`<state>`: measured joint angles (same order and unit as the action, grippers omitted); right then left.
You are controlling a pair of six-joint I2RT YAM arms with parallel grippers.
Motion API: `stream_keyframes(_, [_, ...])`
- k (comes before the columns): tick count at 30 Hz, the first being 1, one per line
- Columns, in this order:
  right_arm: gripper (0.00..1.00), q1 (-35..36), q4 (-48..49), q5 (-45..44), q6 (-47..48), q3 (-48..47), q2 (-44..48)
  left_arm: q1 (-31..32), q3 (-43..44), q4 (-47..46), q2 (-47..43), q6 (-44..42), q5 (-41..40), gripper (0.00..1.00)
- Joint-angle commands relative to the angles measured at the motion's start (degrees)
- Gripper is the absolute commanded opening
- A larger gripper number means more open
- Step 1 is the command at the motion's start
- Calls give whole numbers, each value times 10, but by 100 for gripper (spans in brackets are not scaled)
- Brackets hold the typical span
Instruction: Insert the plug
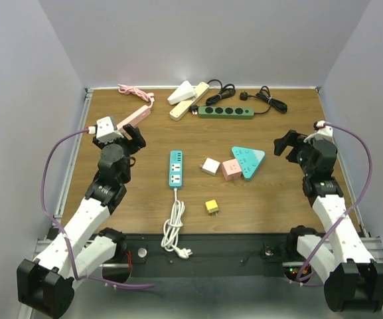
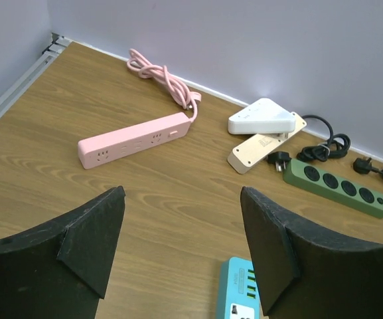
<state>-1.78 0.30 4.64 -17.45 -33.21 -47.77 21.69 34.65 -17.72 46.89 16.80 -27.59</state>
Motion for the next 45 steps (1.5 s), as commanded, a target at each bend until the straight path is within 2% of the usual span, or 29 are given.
stream_keyframes(1, [100, 2, 8, 32, 22, -30, -21, 23, 27, -18, 7, -27, -19, 83])
stream_keyframes(6, [100, 2, 8, 33, 24, -30, -25, 53, 34, -37, 56, -46, 51, 82])
stream_keyframes(10, [100, 2, 7, 28, 22, -30, -22, 102, 73, -45, 149, -46, 99, 82])
stream_keyframes(12, [100, 2, 7, 22, 21, -29, -20, 146, 100, -49, 205, -46, 112, 82])
stream_keyframes(13, [100, 2, 6, 20, 21, -28, -20, 163, 100, -50, 205, -45, 112, 82])
stream_keyframes(16, [100, 2, 4, 12, 18, -29, -23, 220, 149, -51, 298, -44, 114, 82])
stream_keyframes(21, [100, 2, 1, -3, 12, -27, -21, 254, 189, -79, 381, -43, 141, 82])
stream_keyframes(24, [100, 2, 1, 5, 14, -26, -25, 259, 211, -114, 422, -59, 212, 82])
stream_keyframes(28, [100, 2, 1, 0, 14, -26, -33, 269, 248, -132, 479, -87, 348, 82])
stream_keyframes(33, [100, 2, 1, 3, 15, -25, -36, 288, 285, -132, 543, -108, 407, 82])
stream_keyframes(39, [100, 2, 1, 24, 18, -28, -45, 288, 299, -115, 576, -103, 391, 82])
stream_keyframes(45, [100, 2, 1, 41, 19, -30, -57, 289, 290, -110, 587, -107, 328, 84])
